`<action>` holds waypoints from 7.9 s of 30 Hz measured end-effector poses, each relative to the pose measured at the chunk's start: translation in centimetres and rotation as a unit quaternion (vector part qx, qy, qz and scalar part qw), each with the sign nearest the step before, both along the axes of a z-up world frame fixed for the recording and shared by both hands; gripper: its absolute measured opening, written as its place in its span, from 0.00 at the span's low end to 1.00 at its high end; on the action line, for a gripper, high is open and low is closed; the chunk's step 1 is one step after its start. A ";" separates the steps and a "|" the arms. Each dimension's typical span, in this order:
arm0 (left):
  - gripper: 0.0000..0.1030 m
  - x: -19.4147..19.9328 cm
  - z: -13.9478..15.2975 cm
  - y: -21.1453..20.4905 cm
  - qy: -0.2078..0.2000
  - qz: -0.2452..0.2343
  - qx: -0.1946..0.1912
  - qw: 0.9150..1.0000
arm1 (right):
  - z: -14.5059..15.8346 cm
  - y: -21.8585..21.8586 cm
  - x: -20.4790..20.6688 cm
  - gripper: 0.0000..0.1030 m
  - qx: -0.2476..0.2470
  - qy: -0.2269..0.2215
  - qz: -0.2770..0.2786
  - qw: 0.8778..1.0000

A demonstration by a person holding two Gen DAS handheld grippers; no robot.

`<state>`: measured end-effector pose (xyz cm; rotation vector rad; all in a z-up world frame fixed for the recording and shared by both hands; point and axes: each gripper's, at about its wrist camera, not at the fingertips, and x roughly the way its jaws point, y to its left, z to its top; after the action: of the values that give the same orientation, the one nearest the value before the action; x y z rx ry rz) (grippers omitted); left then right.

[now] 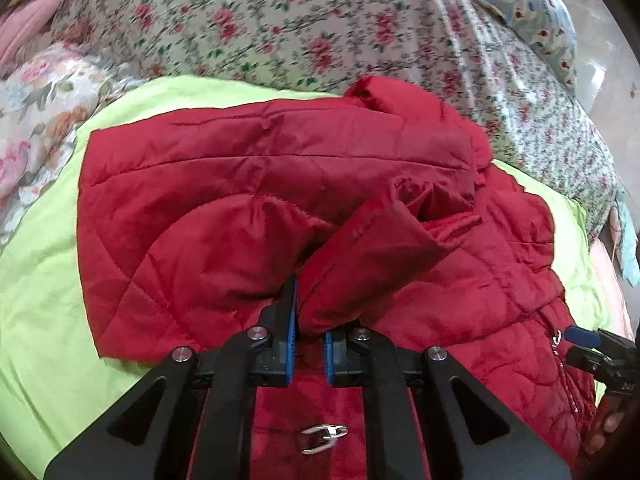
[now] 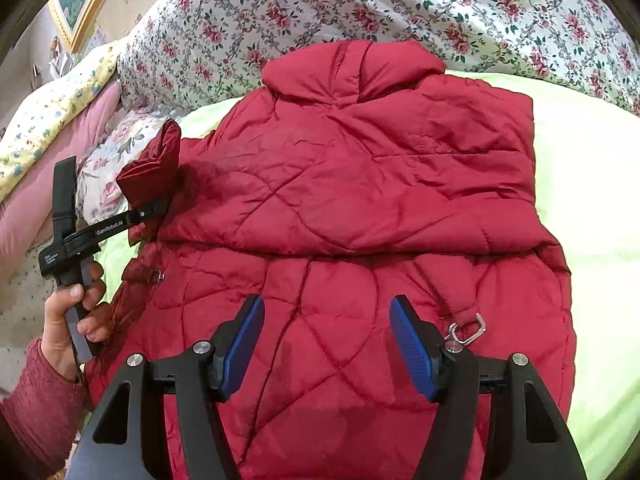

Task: Fold large clothes

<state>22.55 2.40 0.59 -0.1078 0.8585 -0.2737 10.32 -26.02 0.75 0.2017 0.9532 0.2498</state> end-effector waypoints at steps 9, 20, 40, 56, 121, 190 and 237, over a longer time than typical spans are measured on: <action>0.08 -1.0 0.4 -5.3 -0.017 -0.049 0.029 0.998 | 0.8 -1.1 0.7 0.65 0.020 -0.012 -0.012 1.000; 0.08 -1.5 -1.8 -8.3 -0.008 -0.060 0.064 0.996 | 1.0 -1.3 2.3 0.65 0.044 -0.015 -0.018 0.999; 0.09 -1.4 -2.4 -8.5 0.000 -0.055 0.058 0.997 | 0.0 2.3 9.4 0.63 0.145 -0.009 -0.001 0.989; 0.42 -3.5 -0.2 -7.0 0.005 -0.093 0.050 0.994 | 1.0 0.8 9.8 0.06 0.133 -0.026 -0.011 0.991; 0.59 7.4 -2.6 -3.9 0.049 0.008 0.079 0.996 | -4.6 -4.1 10.6 0.27 -0.044 -0.003 -0.057 0.997; 0.20 -17.9 -5.0 5.3 0.146 -0.069 0.050 0.986 | -3.1 -8.1 -14.7 0.29 -0.004 0.117 -0.031 0.993; 0.13 14.3 5.8 -0.4 0.015 0.091 0.028 0.995 | 4.9 -14.5 15.2 0.09 0.007 -0.050 -0.224 0.973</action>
<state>36.80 2.04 6.34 -0.1364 0.8801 -0.0778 25.53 -40.52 5.64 0.4063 0.7816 -0.1491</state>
